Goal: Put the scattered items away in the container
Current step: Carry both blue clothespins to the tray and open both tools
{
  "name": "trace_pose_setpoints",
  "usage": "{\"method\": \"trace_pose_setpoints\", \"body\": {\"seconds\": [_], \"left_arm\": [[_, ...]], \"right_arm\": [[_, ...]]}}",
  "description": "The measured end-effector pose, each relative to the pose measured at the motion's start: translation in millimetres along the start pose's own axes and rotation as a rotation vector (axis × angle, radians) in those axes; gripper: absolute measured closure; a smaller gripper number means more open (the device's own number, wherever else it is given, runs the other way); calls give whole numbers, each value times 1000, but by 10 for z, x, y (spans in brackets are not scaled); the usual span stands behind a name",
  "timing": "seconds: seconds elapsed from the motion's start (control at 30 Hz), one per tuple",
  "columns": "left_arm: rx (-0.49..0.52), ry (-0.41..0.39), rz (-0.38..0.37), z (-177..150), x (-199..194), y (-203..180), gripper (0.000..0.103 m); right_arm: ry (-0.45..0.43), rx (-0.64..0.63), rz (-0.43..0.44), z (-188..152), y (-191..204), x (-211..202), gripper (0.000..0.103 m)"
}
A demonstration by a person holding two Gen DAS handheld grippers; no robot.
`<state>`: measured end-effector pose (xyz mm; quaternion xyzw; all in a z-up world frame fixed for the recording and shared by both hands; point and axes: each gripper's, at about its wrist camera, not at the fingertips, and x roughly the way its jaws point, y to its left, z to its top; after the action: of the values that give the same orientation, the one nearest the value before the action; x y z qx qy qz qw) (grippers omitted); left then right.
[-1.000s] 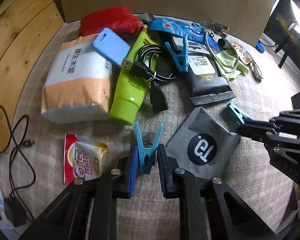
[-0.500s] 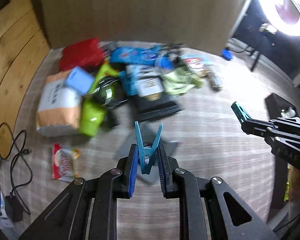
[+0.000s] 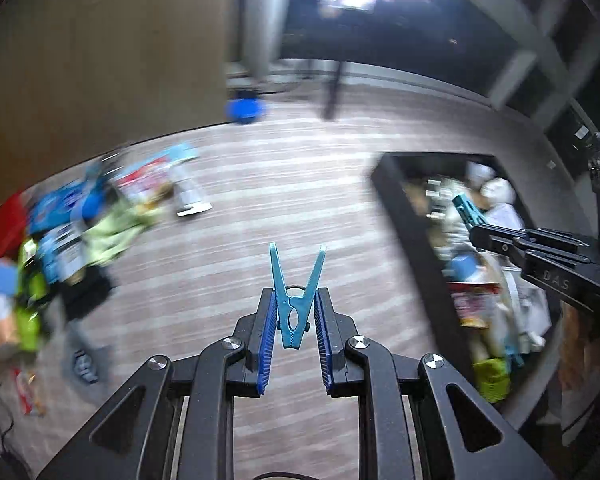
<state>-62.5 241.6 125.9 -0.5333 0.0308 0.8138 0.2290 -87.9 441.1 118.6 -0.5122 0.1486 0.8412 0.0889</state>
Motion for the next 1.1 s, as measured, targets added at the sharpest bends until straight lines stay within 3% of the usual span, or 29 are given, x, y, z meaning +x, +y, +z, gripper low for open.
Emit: {"method": "trace_pose_setpoints", "body": {"seconds": [0.33,0.63,0.67,0.7,0.77,0.83,1.1], "left_arm": [[199,32,-135,99,142,-1372,85],[309,54,-207,39,119,-2163,85],[314,59,-223,36,123,-2208,83],[319,68,-231,34,129,-2249,64],[320,47,-210,27,110,-2279,45],[316,28,-174,31,99,-2256,48],[234,30,-121,99,83,-1824,50]], "right_arm": [[-36,204,-135,-548,-1178,-585,98],[-61,280,-188,-847,-1643,-928,98],[-63,282,-188,-858,-1667,-943,98],[-69,279,-182,-863,-1682,-958,98],[-79,268,-180,-866,-1687,-987,91],[-79,281,-208,-858,-1707,-993,75],[-86,270,-172,-716,-1601,-910,73]]}}
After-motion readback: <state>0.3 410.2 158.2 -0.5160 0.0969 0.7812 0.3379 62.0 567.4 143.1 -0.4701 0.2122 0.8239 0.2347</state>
